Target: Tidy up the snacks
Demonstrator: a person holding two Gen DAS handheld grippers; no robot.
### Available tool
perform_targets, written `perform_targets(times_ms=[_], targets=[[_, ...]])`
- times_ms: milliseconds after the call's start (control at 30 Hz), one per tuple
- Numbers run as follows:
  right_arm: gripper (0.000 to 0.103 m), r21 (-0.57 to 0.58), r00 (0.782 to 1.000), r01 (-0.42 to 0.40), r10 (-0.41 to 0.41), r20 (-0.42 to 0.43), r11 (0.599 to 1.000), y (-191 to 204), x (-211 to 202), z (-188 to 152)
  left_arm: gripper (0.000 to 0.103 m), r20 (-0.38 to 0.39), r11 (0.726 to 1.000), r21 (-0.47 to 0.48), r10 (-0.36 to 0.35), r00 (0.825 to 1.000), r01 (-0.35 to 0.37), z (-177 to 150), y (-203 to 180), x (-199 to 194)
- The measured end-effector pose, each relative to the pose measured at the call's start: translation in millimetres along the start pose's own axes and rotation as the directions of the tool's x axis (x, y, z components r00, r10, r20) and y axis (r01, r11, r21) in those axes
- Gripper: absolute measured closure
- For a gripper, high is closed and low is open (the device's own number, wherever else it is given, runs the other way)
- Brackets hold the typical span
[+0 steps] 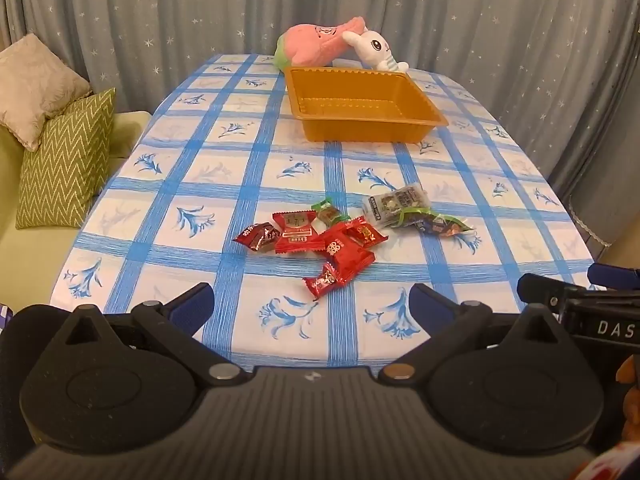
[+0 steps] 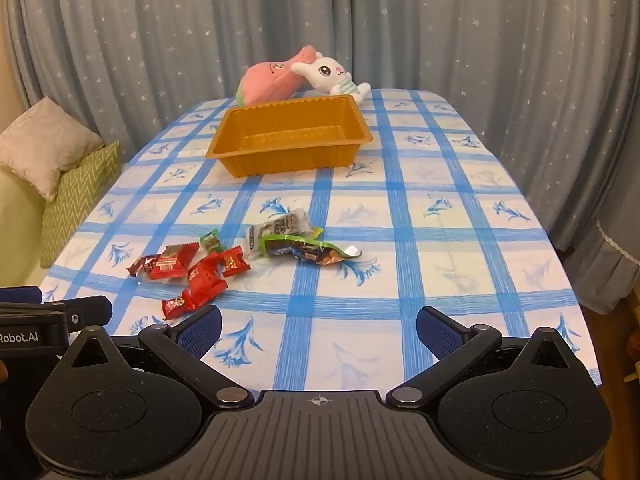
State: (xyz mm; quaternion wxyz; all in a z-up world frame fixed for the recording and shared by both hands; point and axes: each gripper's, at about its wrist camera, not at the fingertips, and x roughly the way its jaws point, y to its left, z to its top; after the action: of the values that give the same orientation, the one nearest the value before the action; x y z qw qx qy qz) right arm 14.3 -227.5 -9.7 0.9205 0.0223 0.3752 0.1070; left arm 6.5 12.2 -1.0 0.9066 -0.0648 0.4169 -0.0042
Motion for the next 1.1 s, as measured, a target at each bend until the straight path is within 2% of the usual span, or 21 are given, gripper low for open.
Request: perform_targets(times_ms=[67, 1100], targets=[[0.0, 0.001, 1.0, -0.002, 0.002, 0.003, 1.0, -0.1, -0.3, 0.2, 0.0, 0.042, 0.998, 0.041, 0.046, 0.998, -0.048, -1.5, -11.2, -6.1], [0.0, 0.004, 1.0, -0.005, 0.005, 0.002, 1.0, 1.7, 1.1, -0.6, 0.0, 0.041, 0.999, 0.031, 0.034, 0.999, -0.035, -3.8, -13.4, -6.2]])
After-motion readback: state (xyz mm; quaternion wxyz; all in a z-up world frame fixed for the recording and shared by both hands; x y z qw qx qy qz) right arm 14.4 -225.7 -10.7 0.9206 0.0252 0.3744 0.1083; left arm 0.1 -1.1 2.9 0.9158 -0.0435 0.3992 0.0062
